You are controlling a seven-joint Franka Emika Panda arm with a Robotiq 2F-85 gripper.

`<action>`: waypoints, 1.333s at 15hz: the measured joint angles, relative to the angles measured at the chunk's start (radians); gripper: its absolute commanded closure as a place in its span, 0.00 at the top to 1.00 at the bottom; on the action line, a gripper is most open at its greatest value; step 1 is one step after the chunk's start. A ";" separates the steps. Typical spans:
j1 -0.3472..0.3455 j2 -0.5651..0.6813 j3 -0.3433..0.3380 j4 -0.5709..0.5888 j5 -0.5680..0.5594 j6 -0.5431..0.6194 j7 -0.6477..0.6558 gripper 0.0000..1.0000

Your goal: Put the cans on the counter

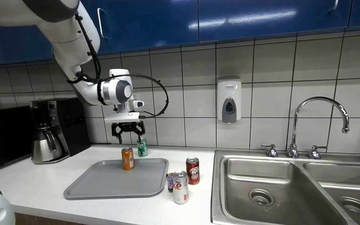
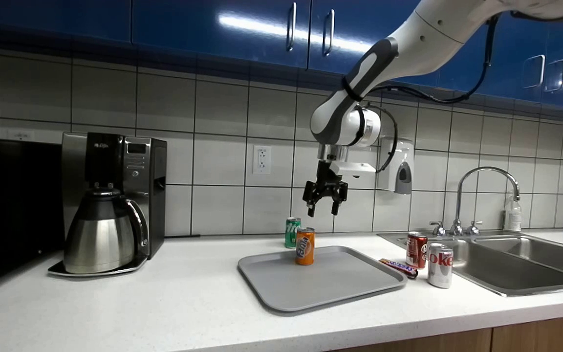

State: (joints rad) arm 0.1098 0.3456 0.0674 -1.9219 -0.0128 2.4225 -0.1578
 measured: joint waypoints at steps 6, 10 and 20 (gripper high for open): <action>0.029 0.088 0.000 0.073 -0.034 -0.005 0.031 1.00; 0.042 0.143 0.000 0.124 -0.047 -0.011 0.044 1.00; 0.055 0.229 0.000 0.203 -0.060 -0.048 0.062 1.00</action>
State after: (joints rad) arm 0.1645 0.5746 0.0671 -1.7192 -0.0729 2.3747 -0.0954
